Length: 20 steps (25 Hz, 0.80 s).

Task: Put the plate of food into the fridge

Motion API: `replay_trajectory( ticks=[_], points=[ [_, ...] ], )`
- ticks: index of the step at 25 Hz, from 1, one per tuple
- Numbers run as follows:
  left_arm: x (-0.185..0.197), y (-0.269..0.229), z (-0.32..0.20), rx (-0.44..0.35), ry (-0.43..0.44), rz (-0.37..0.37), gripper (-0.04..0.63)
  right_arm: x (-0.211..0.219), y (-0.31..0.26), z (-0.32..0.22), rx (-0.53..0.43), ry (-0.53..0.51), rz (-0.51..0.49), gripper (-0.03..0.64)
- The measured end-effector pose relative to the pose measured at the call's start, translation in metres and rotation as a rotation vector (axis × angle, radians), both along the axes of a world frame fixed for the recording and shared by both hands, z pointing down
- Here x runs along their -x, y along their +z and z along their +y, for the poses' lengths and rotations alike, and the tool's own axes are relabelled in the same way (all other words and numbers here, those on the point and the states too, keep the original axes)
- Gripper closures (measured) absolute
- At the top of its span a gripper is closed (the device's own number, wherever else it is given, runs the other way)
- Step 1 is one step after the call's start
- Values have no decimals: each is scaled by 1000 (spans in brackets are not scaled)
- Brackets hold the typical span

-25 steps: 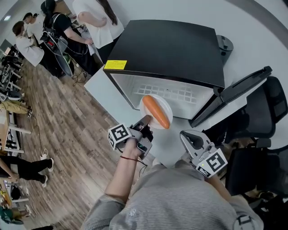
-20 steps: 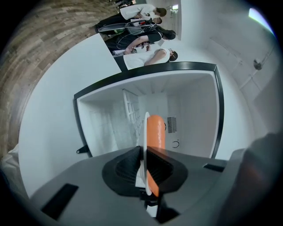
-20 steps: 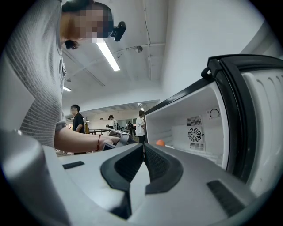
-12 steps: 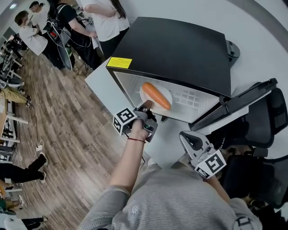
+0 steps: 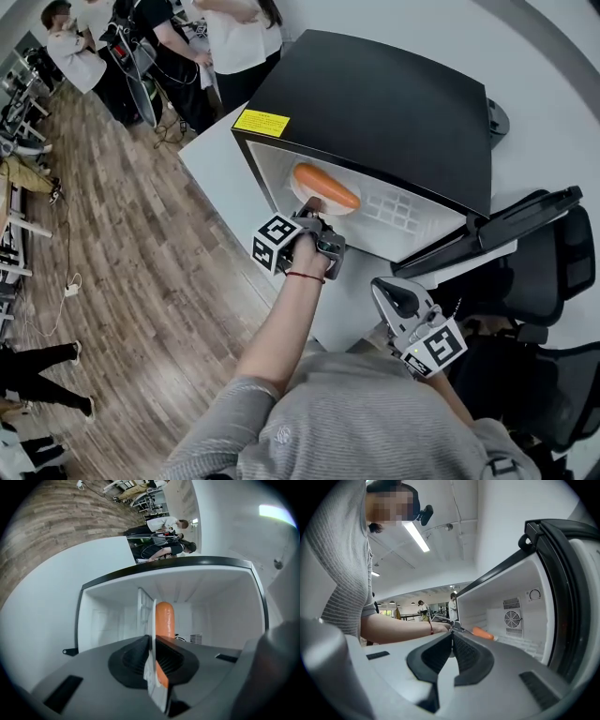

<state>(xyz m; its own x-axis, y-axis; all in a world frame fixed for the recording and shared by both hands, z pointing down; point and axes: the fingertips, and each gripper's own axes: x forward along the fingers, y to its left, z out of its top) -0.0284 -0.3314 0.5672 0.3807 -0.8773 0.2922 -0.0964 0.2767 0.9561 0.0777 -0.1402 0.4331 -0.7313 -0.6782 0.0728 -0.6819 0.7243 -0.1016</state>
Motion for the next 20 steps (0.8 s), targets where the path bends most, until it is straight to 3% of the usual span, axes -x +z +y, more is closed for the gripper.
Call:
replay_trajectory(
  ticks=[18,20],
  points=[
    [-11,13,-14,18,10,13,555,25,1,-43,-26,-27,26,601],
    [-11,15,-15,32,15,-15,555,26,0,-44,-30,-28,25,601]
  ],
)
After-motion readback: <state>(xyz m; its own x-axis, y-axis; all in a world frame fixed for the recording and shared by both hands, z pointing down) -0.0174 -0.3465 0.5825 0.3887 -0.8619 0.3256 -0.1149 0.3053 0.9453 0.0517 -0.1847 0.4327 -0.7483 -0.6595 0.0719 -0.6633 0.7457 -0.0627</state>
